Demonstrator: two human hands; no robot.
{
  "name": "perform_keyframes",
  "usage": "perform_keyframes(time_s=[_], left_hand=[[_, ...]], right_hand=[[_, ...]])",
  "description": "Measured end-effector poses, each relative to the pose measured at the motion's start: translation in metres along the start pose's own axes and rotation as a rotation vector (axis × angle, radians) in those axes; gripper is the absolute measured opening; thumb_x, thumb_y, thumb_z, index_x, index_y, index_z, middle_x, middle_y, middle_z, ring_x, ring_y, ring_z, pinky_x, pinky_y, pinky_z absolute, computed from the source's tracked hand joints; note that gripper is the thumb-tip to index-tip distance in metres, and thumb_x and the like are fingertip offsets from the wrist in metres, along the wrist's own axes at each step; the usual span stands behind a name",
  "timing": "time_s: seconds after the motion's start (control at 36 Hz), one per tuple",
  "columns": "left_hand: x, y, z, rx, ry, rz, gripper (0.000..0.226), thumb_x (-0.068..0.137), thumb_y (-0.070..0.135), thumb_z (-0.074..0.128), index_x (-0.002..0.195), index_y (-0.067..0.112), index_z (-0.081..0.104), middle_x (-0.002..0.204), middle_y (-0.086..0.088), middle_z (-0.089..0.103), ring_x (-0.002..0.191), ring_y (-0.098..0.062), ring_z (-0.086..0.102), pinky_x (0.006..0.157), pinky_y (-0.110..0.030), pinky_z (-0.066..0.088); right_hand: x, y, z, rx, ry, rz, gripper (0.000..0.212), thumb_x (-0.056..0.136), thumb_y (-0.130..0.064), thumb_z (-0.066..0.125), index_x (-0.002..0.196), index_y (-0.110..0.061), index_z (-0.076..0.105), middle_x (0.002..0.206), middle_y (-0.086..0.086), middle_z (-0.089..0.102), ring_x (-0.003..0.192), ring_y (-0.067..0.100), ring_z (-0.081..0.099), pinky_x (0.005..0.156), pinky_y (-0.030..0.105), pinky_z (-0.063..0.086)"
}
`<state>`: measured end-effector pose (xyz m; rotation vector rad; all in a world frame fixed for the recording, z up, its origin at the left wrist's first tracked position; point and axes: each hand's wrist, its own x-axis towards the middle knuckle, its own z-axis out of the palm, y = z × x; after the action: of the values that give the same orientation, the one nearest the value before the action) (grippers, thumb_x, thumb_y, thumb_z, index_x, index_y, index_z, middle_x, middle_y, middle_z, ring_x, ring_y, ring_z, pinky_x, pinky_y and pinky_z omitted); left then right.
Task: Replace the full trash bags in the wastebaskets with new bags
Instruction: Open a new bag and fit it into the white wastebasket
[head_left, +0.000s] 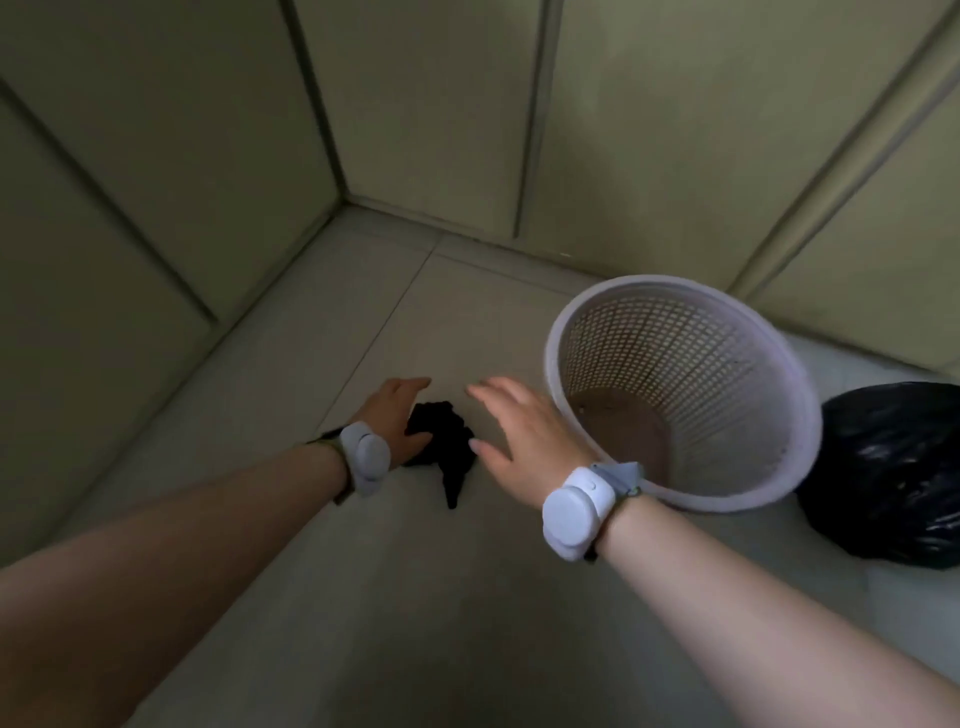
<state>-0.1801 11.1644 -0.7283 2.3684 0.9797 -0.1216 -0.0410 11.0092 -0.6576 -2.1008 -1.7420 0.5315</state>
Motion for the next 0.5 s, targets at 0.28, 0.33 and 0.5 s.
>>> perform_keyframes(time_s=[0.28, 0.33, 0.5], left_hand=[[0.021, -0.040, 0.067, 0.098, -0.080, 0.057, 0.081, 0.085, 0.025, 0.063, 0.149, 0.025, 0.013, 0.154, -0.018, 0.007, 0.136, -0.039, 0.025, 0.112, -0.041, 0.027], [0.030, -0.044, 0.072, 0.153, -0.103, 0.079, 0.081, 0.085, 0.026, 0.061, 0.149, 0.026, 0.011, 0.156, -0.016, 0.003, 0.137, -0.039, 0.020, 0.112, -0.045, 0.027], [0.037, -0.054, 0.086, 0.082, -0.186, 0.053, 0.068, 0.089, 0.022, 0.057, 0.147, 0.016, 0.022, 0.151, -0.015, 0.023, 0.128, -0.034, 0.039, 0.104, -0.032, 0.035]], right_hand=[[-0.003, 0.022, 0.080, 0.125, -0.213, 0.306, 0.060, 0.089, -0.021, 0.057, 0.143, -0.015, 0.033, 0.144, 0.008, 0.036, 0.131, 0.025, 0.038, 0.107, 0.028, 0.029], [-0.004, 0.025, 0.085, 0.123, -0.222, 0.326, 0.059, 0.090, -0.022, 0.056, 0.143, -0.015, 0.033, 0.144, 0.008, 0.036, 0.131, 0.023, 0.037, 0.106, 0.025, 0.027], [-0.006, 0.026, 0.089, 0.137, -0.214, 0.344, 0.058, 0.090, -0.021, 0.056, 0.143, -0.016, 0.034, 0.144, 0.007, 0.036, 0.130, 0.023, 0.038, 0.105, 0.023, 0.027]])
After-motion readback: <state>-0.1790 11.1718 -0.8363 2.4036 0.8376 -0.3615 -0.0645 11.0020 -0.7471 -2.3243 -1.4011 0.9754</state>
